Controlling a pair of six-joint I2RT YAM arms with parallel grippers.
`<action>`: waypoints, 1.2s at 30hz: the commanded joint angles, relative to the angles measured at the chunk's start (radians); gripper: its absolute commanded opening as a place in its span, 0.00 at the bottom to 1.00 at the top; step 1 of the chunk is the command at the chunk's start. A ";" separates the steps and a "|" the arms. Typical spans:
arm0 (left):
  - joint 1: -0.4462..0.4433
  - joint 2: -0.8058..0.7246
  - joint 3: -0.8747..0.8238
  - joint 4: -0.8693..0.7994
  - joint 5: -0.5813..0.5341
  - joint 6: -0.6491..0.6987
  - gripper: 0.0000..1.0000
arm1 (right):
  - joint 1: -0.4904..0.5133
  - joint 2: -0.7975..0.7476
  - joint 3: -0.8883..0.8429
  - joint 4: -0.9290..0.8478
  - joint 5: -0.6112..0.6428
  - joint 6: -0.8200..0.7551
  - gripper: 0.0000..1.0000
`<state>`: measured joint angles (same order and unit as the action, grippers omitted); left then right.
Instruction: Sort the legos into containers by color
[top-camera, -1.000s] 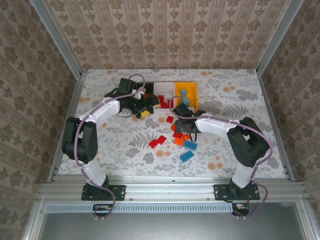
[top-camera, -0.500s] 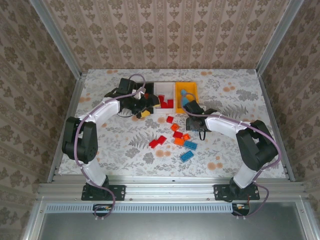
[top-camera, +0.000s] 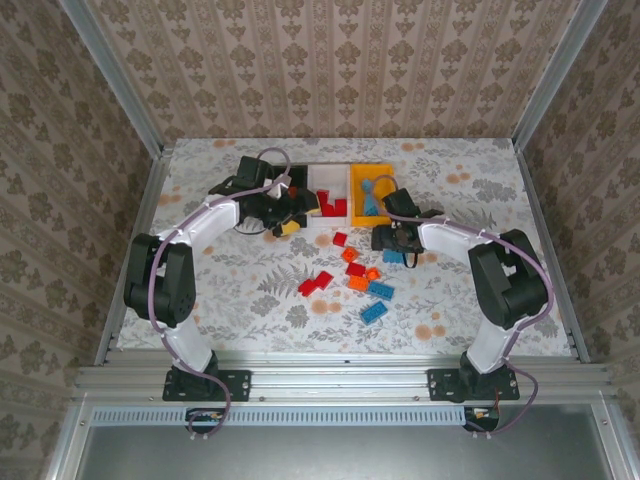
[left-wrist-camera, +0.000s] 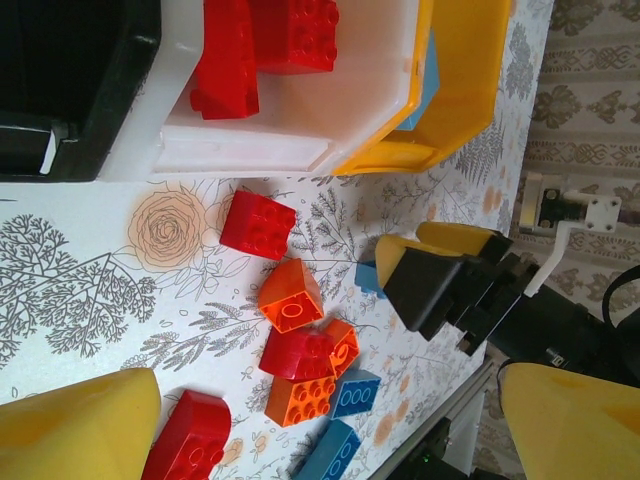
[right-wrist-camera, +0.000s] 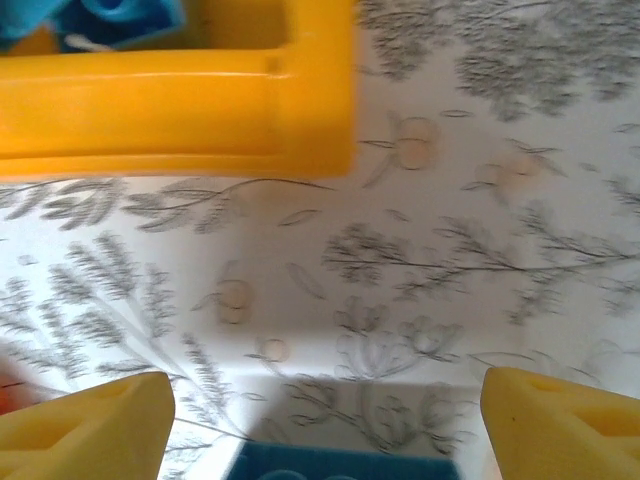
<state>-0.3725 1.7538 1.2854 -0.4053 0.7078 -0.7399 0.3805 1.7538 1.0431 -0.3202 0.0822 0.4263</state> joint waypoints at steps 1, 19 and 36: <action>0.011 -0.035 0.010 0.002 0.013 -0.001 0.90 | 0.006 -0.015 -0.043 0.066 -0.131 -0.031 0.81; 0.012 -0.034 0.006 0.010 0.017 -0.008 0.90 | 0.034 -0.170 -0.220 0.003 -0.060 0.037 0.69; 0.017 -0.047 0.009 0.006 0.018 -0.005 0.90 | 0.063 -0.147 -0.116 -0.026 0.000 -0.021 0.24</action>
<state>-0.3645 1.7489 1.2854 -0.4046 0.7109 -0.7403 0.4377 1.6119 0.8856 -0.3157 0.0528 0.4236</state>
